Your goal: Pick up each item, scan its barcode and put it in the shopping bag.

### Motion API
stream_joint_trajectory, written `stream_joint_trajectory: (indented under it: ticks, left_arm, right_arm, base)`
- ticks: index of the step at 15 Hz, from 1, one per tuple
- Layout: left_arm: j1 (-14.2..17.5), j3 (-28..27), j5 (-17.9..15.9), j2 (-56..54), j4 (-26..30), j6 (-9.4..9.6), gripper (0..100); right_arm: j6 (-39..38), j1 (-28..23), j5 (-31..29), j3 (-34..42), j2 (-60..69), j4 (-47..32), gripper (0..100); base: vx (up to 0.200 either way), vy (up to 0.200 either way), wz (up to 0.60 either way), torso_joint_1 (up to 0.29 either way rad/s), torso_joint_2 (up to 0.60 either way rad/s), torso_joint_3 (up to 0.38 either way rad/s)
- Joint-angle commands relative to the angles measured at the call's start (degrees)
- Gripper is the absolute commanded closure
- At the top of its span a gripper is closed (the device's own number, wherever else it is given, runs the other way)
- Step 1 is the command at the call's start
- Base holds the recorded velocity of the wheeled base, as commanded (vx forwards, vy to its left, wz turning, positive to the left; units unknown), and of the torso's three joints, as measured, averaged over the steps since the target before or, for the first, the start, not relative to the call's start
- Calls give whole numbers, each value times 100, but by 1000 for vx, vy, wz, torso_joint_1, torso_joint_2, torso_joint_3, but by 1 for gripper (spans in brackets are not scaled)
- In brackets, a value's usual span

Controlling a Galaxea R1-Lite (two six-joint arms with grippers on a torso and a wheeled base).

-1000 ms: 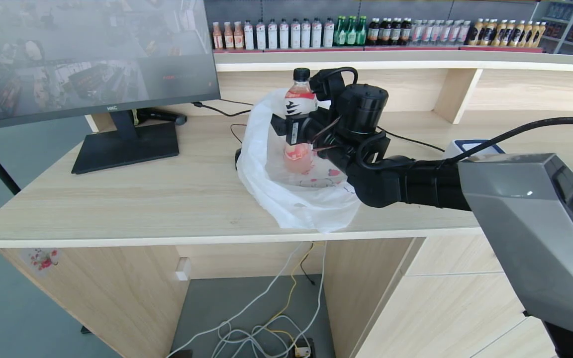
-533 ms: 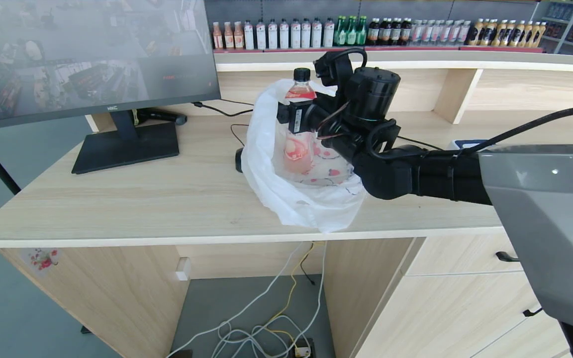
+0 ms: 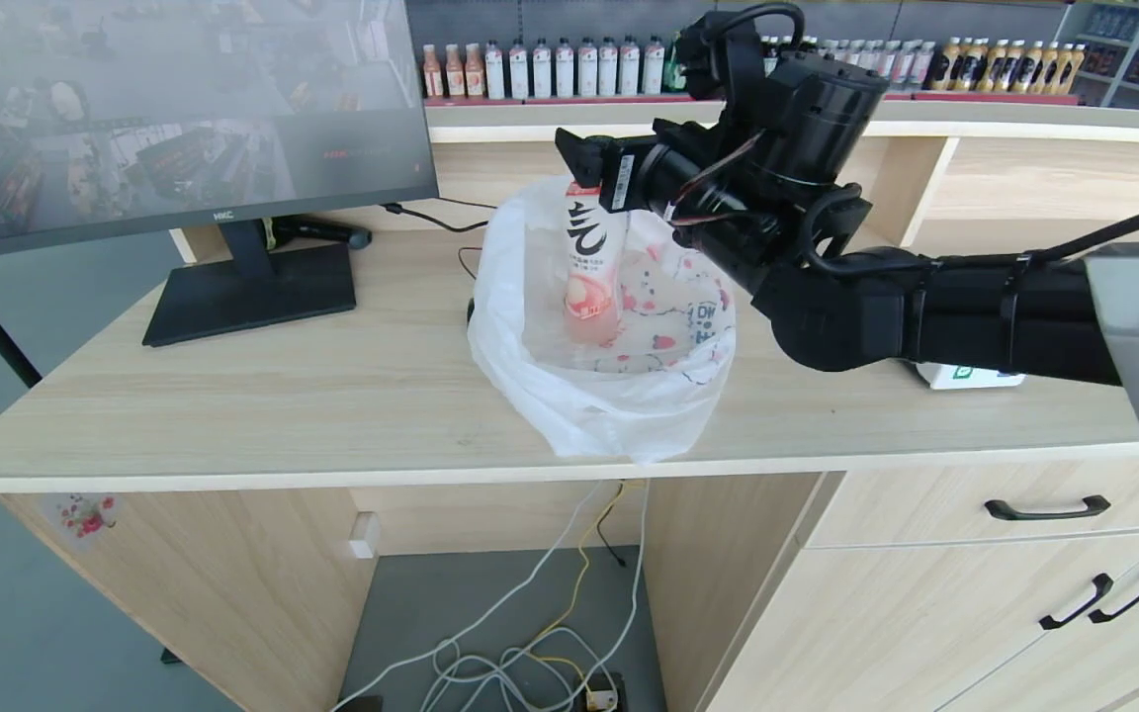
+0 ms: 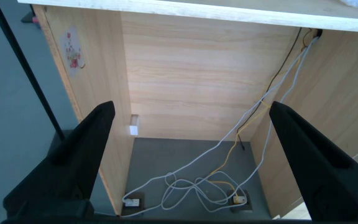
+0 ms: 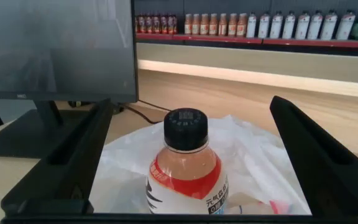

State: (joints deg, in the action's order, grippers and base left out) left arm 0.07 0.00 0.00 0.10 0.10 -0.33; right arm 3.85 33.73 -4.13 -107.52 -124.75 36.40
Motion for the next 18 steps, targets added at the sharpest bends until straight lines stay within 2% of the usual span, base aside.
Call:
stream_joint_trajectory:
  ticks: [1,6,11,15,18]
  left_arm:
    - [1,0,0,-1,-1,-2,0]
    - [1,0,0,-1,-1,-2,0]
    - [1,0,0,-1,-1,-2,0]
    - [1,0,0,-1,-1,-2,0]
    - [-7,0,0,-1,-1,15,0]
  right_arm:
    - [-16,-7,9,1392,794,570,0]
    - [-42,11,9,3624,1840,1668,0]
    - [-201,142,18,6129,2543,3875,0]
    - [54,142,246,7386,2587,5228,0]
    - [204,142,237,7658,2745,5360,0]
  base:
    - [0,0,0,0,0,0]
    - [0,0,0,0,0,0]
    - [0,0,0,0,0,0]
    - [0,0,0,0,0,0]
    - [0,0,0,0,0,0]
